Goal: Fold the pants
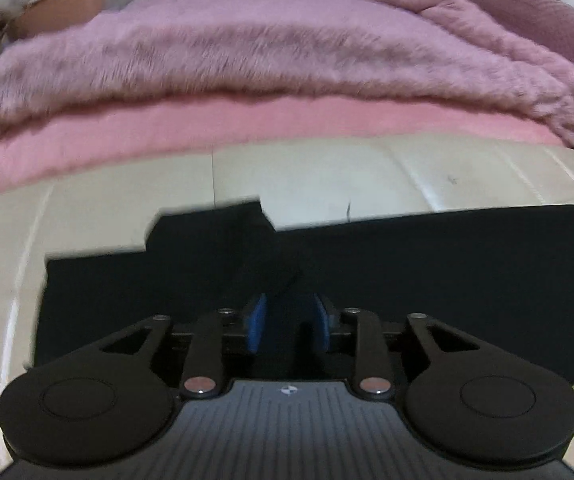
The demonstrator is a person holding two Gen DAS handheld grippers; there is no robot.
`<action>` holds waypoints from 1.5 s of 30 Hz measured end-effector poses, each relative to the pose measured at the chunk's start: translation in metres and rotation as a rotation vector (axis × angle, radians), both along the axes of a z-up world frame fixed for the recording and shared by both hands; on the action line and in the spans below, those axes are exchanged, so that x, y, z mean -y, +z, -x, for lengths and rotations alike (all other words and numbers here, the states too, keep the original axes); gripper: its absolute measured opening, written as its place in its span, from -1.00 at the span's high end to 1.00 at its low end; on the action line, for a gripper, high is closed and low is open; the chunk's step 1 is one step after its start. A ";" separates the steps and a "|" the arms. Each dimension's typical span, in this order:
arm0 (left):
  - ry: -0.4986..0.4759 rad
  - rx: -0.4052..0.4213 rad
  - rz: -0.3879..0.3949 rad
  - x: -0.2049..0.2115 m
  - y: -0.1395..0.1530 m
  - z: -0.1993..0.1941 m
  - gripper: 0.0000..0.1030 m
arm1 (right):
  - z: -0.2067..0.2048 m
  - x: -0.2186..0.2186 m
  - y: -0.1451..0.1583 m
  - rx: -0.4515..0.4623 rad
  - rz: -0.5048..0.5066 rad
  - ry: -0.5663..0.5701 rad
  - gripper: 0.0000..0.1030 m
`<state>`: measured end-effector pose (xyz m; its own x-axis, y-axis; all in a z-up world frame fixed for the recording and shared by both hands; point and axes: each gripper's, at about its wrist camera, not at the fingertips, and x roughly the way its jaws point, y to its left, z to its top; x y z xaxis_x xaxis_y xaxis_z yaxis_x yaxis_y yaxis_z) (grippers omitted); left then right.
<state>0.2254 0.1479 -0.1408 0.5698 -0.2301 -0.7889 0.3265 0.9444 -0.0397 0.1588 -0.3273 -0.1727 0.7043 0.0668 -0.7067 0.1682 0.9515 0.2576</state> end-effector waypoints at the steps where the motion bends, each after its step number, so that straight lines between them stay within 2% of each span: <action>1: -0.020 0.008 -0.009 -0.003 0.007 -0.003 0.27 | 0.000 0.000 0.000 0.003 -0.001 0.002 0.39; 4: -0.076 -0.001 -0.058 -0.007 0.013 -0.018 0.00 | -0.001 0.000 -0.002 0.008 -0.005 0.000 0.39; 9: -0.177 -0.142 -0.138 0.000 -0.013 -0.051 -0.03 | -0.002 -0.003 -0.003 0.016 -0.018 0.006 0.39; 10: -0.194 -0.154 -0.141 0.003 -0.016 -0.051 0.04 | -0.001 -0.004 -0.003 0.015 -0.012 0.011 0.39; 11: -0.210 -0.156 -0.149 0.006 -0.019 -0.049 0.31 | -0.001 -0.005 -0.003 0.014 -0.004 0.016 0.39; 12: -0.222 -0.148 -0.161 0.010 -0.021 -0.046 0.46 | -0.001 -0.005 -0.003 0.013 0.002 0.020 0.39; 14: -0.210 -0.112 -0.156 0.011 -0.017 -0.039 0.92 | -0.001 -0.005 -0.003 0.011 0.004 0.023 0.39; 17: -0.123 -0.040 -0.088 -0.007 0.001 -0.030 0.93 | -0.002 -0.004 -0.004 0.011 -0.001 0.020 0.39; 21: 0.118 0.018 0.049 -0.064 0.026 -0.022 0.93 | -0.002 -0.007 -0.004 0.013 0.021 0.041 0.38; 23: 0.265 0.013 0.097 -0.099 0.028 -0.021 0.93 | -0.002 -0.006 -0.003 0.013 0.020 0.039 0.39; 25: 0.414 -0.023 0.108 -0.127 0.020 -0.023 0.93 | -0.001 -0.006 -0.004 0.013 0.019 0.033 0.39; 28: 0.563 -0.095 0.180 -0.160 -0.001 -0.020 0.93 | 0.000 -0.008 -0.003 0.009 0.030 0.033 0.39; 33: 0.635 -0.166 0.215 -0.171 -0.026 -0.016 0.93 | 0.000 -0.010 -0.002 0.000 0.041 0.040 0.39; 37: 0.655 -0.203 0.212 -0.177 -0.032 -0.016 0.86 | -0.001 -0.010 -0.002 -0.012 0.056 0.041 0.39; 40: 0.666 -0.201 0.168 -0.180 -0.029 -0.017 0.67 | -0.002 -0.010 -0.003 -0.017 0.063 0.043 0.39; 42: 0.722 -0.172 0.118 -0.183 -0.026 -0.015 0.65 | -0.002 -0.011 -0.004 -0.021 0.069 0.043 0.39; 43: 0.752 -0.158 0.127 -0.187 -0.024 -0.011 0.58 | -0.002 -0.011 -0.004 -0.023 0.072 0.044 0.39; 45: 0.805 -0.151 0.249 -0.198 -0.020 0.001 0.49 | -0.002 -0.011 -0.002 -0.025 0.075 0.043 0.39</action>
